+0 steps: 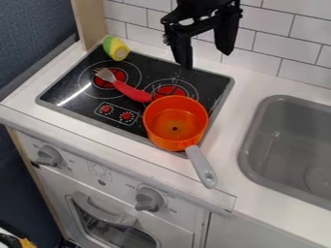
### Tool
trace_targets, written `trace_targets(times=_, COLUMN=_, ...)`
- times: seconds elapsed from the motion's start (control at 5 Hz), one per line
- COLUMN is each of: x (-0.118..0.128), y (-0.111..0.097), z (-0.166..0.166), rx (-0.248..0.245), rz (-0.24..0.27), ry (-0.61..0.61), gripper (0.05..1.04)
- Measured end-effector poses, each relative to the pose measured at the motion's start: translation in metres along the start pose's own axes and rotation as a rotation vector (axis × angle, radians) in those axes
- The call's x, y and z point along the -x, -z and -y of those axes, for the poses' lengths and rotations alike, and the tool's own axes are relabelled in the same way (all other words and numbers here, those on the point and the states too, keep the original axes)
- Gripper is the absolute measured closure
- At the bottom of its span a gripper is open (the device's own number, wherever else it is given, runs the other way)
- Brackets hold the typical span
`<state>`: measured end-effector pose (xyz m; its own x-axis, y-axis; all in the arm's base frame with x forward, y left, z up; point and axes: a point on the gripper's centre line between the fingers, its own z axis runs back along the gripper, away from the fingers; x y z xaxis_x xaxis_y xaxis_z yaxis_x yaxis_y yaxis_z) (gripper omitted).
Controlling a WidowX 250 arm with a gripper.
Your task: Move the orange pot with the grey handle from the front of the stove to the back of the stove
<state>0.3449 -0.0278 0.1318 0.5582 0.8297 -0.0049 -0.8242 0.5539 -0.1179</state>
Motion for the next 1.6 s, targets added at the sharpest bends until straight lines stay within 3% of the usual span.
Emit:
trace_targets(times=0.4, x=-0.003, y=0.020, z=-0.023, rx=-0.056, rz=-0.032, ry=-0.080, gripper=0.083)
trace_targets(times=0.6, x=-0.007, y=0.018, z=-0.039, rx=-0.036, rz=-0.028, ry=-0.131, gripper=0.083)
trace_targets(times=1.0, x=0.005, y=0.023, z=-0.069, rx=-0.035, rz=0.019, ry=-0.088, gripper=0.083)
trace_targets(times=1.6, x=0.008, y=0.062, z=-0.080, rx=-0.088, rz=0.058, ry=-0.041, gripper=0.083)
